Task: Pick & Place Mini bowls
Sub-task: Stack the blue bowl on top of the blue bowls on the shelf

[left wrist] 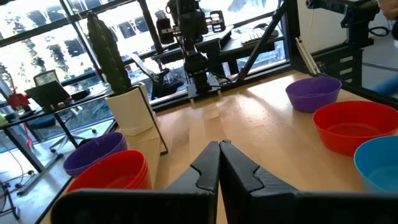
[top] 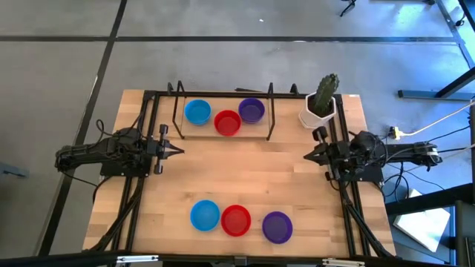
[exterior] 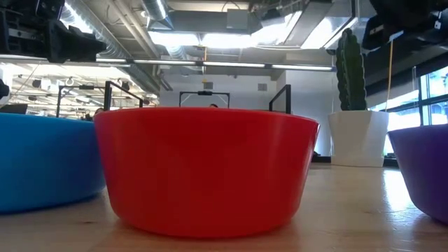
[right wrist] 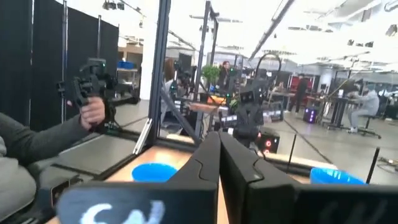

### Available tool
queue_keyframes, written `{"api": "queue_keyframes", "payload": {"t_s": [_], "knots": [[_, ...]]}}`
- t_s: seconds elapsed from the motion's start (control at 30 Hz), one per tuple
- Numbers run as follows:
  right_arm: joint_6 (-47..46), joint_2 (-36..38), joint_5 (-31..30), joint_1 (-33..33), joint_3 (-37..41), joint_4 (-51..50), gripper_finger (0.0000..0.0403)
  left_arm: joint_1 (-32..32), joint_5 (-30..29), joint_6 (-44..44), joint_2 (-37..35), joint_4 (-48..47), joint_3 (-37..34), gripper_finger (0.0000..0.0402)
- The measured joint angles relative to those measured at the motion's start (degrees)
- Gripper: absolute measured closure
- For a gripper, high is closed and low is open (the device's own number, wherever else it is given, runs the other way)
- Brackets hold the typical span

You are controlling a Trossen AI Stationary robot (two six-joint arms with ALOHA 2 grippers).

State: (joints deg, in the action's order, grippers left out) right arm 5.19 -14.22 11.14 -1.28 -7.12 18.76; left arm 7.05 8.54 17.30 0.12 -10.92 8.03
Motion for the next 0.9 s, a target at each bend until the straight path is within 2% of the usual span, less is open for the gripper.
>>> {"api": "queue_keyframes", "payload": {"t_s": [0.17, 0.33, 0.4, 0.5, 0.53, 0.6, 0.67, 0.73, 0.9], "knots": [[-0.55, -0.13, 0.02, 0.0, 0.05, -2.41, 0.0397, 0.0, -0.06, -0.72, 0.02, 0.48, 0.0, 0.0398], [-0.15, -0.09, 0.02, 0.0, 0.07, -3.01, 0.0397, 0.0, -4.49, -12.87, 1.28, 9.48, 0.05, 0.0398], [0.43, -0.11, -0.02, 0.0, 0.07, -2.24, 0.0396, -0.37, -3.33, -14.19, 4.12, 13.2, 0.11, 0.0398], [1.31, -0.11, -0.02, 0.0, 0.07, -1.9, 0.0396, -2.8, -0.88, -14.44, 11.94, 19.06, 0.6, 0.0398], [1.29, -0.11, -0.02, 0.0, 0.07, -1.92, 0.0396, -3.91, -1.78, -14.49, 15.21, 20.36, 1.71, 0.0398], [1.3, -0.11, -0.02, 0.0, 0.07, -1.96, 0.0396, -6.55, -7.74, -14.56, 22.5, 20.51, 5.79, 0.0398], [1.31, -0.11, -0.02, 0.0, 0.07, -2.0, 0.0396, -8.88, -15.17, -14.6, 30.9, 15.47, 12.11, 0.0398], [1.31, -0.11, -0.02, 0.0, 0.07, -2.22, 0.0396, -11.18, -18.6, -14.48, 39.44, 8.76, 19.57, 0.0398], [1.07, -0.13, -0.02, 0.0, 0.06, -4.34, 0.0396, -17.19, -16.24, -10.93, 57.06, -5.97, 37.88, 0.0398]]}}
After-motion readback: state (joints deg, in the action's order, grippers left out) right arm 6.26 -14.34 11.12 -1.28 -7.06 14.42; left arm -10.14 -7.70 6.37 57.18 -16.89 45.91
